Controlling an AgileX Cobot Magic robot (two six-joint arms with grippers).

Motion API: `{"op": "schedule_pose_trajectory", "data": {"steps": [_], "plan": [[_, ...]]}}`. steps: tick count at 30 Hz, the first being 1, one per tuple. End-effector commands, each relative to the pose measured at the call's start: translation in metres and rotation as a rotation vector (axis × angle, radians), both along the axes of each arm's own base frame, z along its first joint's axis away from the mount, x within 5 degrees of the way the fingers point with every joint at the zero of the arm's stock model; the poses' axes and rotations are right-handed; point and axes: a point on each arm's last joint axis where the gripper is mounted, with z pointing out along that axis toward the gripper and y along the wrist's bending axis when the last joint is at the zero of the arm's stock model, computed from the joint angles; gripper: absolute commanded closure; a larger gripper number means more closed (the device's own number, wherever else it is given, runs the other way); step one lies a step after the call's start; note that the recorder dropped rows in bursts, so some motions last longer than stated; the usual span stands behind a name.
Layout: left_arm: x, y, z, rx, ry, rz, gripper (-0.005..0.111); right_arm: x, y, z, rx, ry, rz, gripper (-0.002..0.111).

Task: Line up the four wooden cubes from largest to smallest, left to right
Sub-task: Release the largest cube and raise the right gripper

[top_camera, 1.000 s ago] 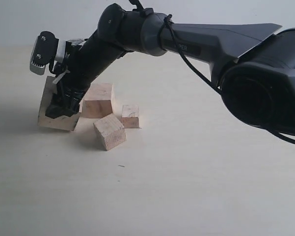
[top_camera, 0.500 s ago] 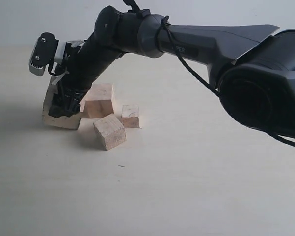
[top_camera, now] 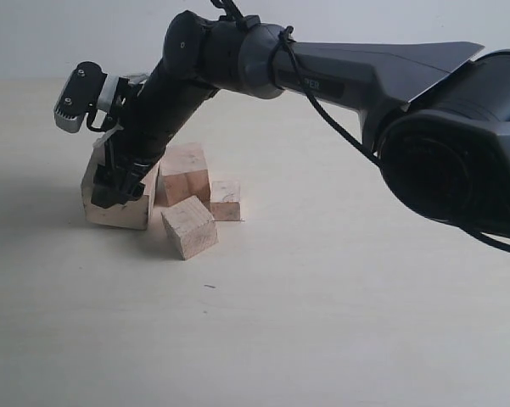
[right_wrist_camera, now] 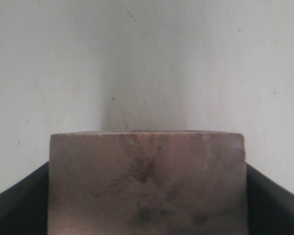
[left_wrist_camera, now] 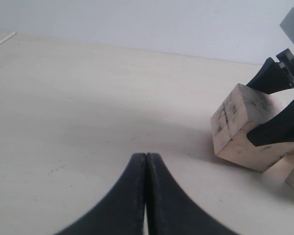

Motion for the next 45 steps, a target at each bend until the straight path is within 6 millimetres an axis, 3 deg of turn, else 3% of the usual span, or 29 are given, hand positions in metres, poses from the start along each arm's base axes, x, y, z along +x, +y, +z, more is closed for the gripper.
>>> {"op": "schedule_pose_trajectory", "data": {"steps": [1,7,13,16,25,33,41,45], "plan": [[0.000,0.000,0.001,0.002,-0.011,-0.005,0.107,0.001,0.000,0.011,0.020,-0.009,-0.014,0.108],[0.000,0.000,0.001,0.002,-0.011,-0.005,0.107,0.001,0.000,0.011,0.017,-0.006,-0.011,0.088],[0.000,0.000,0.001,0.002,-0.011,-0.005,0.107,0.001,0.000,0.011,0.017,-0.011,-0.004,0.042],[0.000,0.000,0.001,0.002,-0.011,-0.005,0.107,0.001,0.000,0.011,0.022,-0.016,-0.008,0.030],[0.000,0.000,0.001,0.002,-0.011,-0.005,0.107,0.001,0.000,0.011,0.019,-0.014,-0.006,0.029],[0.000,0.000,0.001,0.002,-0.011,-0.005,0.107,0.000,0.003,0.014,0.071,0.027,-0.033,0.012],[0.000,0.000,0.001,0.002,-0.011,-0.005,0.107,0.000,0.003,0.016,0.074,0.025,-0.033,0.012],[0.000,0.000,0.001,0.002,-0.011,-0.005,0.107,-0.004,0.001,0.029,0.079,0.028,-0.016,0.012]]}}
